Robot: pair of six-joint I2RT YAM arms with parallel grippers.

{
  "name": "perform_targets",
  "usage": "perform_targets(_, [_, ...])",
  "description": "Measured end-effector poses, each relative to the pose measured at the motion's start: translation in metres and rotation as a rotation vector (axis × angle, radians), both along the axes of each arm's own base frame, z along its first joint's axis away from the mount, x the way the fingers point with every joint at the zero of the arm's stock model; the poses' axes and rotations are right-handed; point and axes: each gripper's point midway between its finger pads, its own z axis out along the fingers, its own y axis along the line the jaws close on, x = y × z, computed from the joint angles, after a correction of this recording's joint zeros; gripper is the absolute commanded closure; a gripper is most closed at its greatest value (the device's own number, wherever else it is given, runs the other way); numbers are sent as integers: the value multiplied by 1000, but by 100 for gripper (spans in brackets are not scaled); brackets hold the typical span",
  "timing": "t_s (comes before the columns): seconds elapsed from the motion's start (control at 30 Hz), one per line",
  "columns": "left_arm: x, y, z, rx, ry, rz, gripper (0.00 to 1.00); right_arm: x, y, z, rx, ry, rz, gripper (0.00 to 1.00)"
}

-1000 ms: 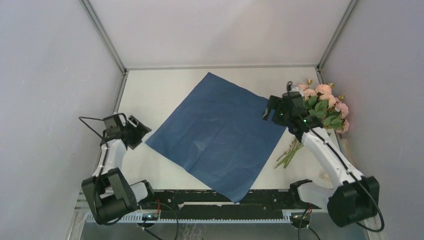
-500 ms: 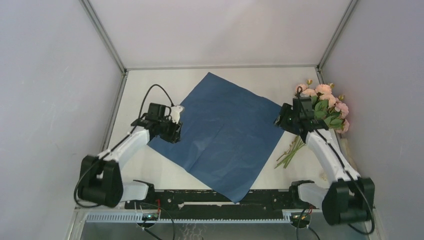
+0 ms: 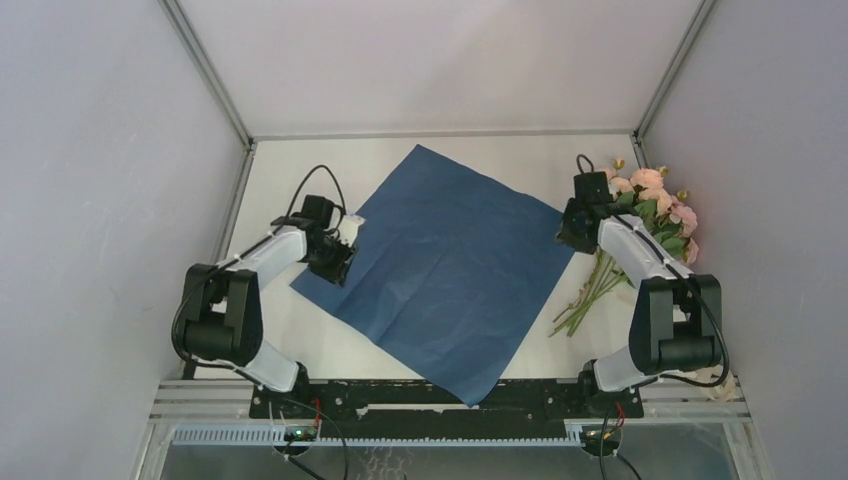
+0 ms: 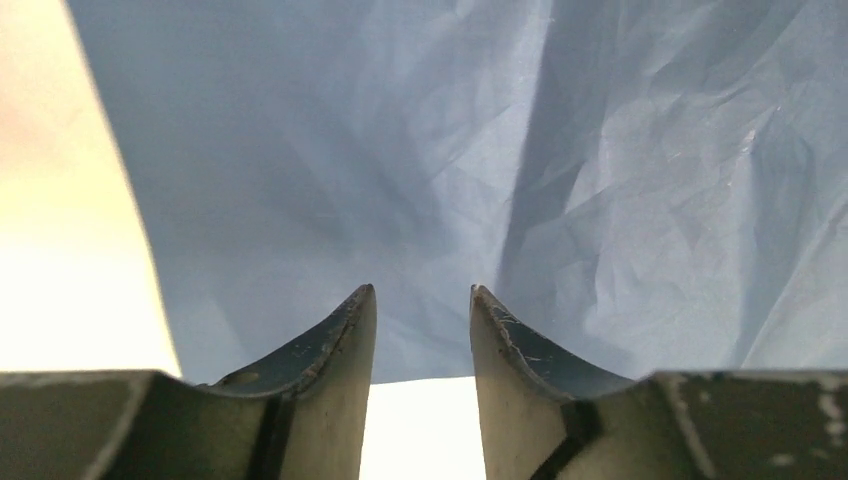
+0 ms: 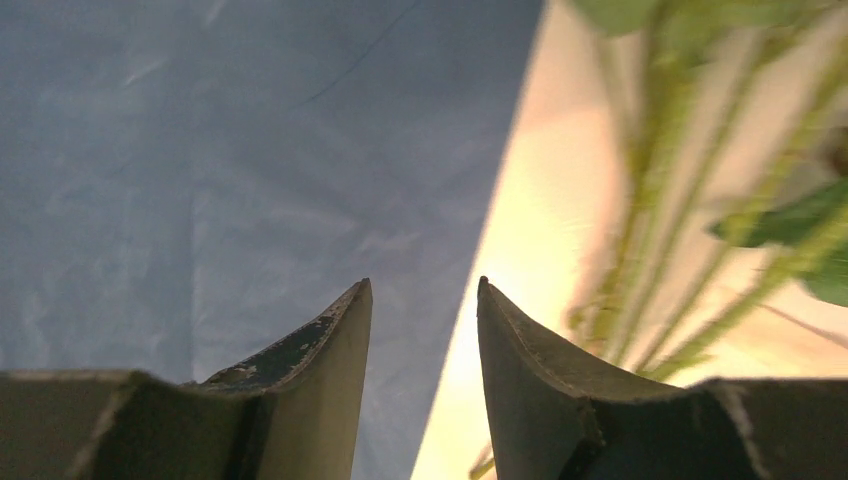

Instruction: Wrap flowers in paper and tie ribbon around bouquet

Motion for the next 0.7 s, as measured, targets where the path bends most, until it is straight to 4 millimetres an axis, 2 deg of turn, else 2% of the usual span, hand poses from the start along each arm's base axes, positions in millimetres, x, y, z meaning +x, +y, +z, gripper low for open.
perform_targets(0.1, [5,7,13,-31,-16,33,43,2,-30,9,-86,-24,-73,48])
perform_targets(0.2, [12,17,36,-89,-49,86,38,2,-57,11,-131,-3,-133,50])
perform_targets(0.3, [35,26,69,-136,-134,146,38,8,-80,5,-158,37,-182,53])
perform_targets(0.4, [59,29,97,-184,-226,191,37,12,-97,-11,-192,93,-216,57])
perform_targets(0.47, [63,27,103,-211,-245,199,37,8,-102,-21,-217,132,-219,59])
perform_targets(0.7, [61,23,102,-235,-230,214,37,3,-112,-37,-266,194,-206,65])
